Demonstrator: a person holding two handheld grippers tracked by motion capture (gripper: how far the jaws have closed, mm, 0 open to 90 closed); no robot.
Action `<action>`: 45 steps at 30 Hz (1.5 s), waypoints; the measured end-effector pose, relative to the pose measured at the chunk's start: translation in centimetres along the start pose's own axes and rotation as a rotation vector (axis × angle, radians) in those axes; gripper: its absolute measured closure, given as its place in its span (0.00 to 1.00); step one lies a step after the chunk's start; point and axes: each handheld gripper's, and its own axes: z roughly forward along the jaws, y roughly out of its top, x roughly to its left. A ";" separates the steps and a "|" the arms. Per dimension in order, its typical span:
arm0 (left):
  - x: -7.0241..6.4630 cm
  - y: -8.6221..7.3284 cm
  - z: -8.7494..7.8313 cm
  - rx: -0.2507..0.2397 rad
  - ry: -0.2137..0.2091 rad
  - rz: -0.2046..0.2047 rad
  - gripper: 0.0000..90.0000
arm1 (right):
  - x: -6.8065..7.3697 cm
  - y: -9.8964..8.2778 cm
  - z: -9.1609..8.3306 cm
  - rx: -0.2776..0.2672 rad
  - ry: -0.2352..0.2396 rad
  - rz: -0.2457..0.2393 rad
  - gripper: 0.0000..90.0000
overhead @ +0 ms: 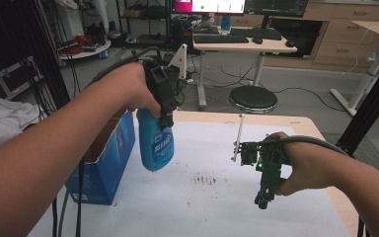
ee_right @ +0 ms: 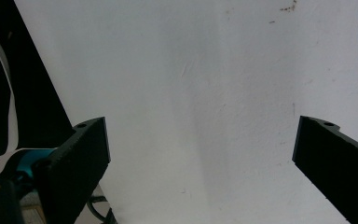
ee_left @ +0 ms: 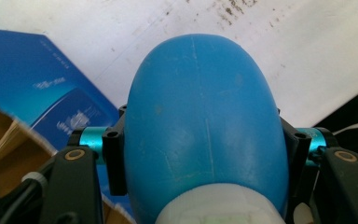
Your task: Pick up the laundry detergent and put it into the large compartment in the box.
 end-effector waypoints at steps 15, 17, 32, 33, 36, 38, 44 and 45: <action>1.8 -3.9 -7.8 -0.045 -0.008 -0.086 0.41 | 0.3 0.2 -0.1 -0.005 -0.002 -0.012 0.03; 2.2 -4.5 -8.4 -0.055 -0.015 -0.116 0.41 | 0.2 0.4 0.0 -0.003 0.001 -0.020 0.03; 7.5 -9.5 -10.0 -0.054 0.007 -0.334 0.41 | 0.4 2.0 -0.1 0.002 0.000 -0.047 0.03; 7.8 -9.8 -10.0 -0.055 0.005 -0.345 0.41 | 0.4 2.0 -0.1 0.008 -0.001 -0.045 0.03; 8.3 -10.1 -9.9 -0.050 0.007 -0.368 0.41 | 0.4 2.1 0.0 0.006 0.000 -0.050 0.03; 8.9 -10.5 -9.7 -0.041 0.015 -0.387 0.41 | 0.4 2.2 -0.1 0.008 0.002 -0.050 0.03; 9.6 -10.6 -8.9 -0.033 0.021 -0.406 0.41 | 0.3 2.3 0.0 0.010 0.001 -0.054 0.03; 10.0 -10.7 -8.2 -0.027 0.014 -0.413 0.41 | 0.3 2.3 0.0 0.010 0.001 -0.054 0.03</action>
